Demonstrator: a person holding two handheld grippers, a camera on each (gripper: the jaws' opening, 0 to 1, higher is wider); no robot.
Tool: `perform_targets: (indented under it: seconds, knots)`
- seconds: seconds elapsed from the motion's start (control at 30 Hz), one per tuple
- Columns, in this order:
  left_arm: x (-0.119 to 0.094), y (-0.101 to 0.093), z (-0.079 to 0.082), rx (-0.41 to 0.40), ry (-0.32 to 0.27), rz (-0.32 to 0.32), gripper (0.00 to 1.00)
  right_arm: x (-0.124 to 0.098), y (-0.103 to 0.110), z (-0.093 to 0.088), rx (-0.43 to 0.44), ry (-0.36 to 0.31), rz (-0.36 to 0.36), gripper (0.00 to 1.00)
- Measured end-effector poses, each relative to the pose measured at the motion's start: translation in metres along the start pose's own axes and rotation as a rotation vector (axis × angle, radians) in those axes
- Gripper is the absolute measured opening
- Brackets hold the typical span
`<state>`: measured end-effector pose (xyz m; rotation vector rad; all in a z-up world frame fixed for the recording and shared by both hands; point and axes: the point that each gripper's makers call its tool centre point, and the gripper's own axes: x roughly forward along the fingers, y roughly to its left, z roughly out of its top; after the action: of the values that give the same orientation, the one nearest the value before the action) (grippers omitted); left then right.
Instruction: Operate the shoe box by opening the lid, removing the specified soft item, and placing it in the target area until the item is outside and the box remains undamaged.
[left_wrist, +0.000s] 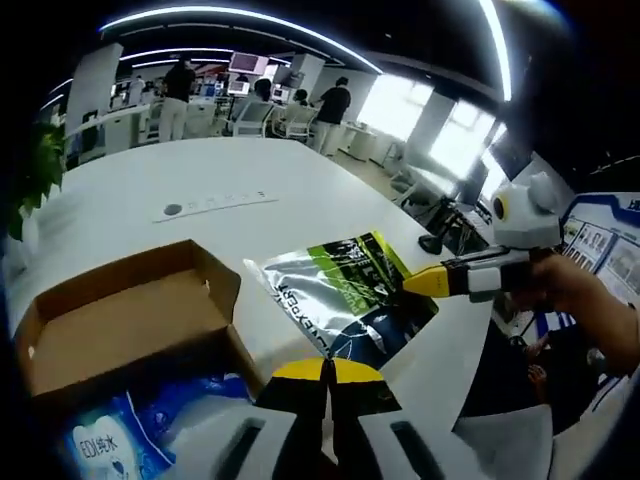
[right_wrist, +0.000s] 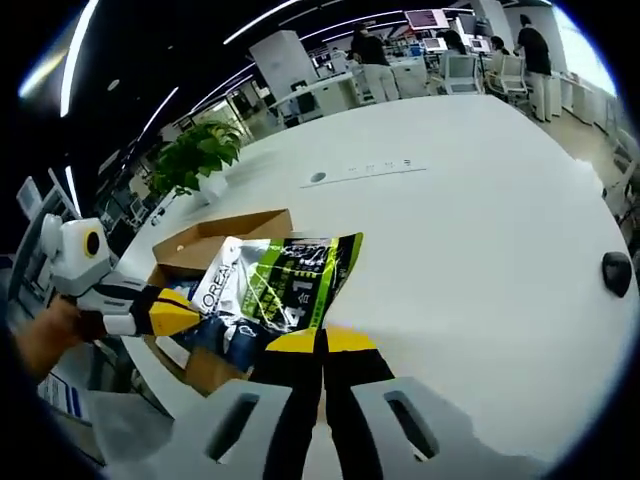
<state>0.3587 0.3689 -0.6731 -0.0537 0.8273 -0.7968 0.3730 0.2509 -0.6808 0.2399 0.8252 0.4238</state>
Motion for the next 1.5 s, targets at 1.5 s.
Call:
perform_targets:
  seconds: [1.5]
  knots:
    - [0.089,0.034,-0.025,0.388,0.412,0.096,0.02,0.084,-0.066,-0.021,-0.066,0.15,-0.122,0.0]
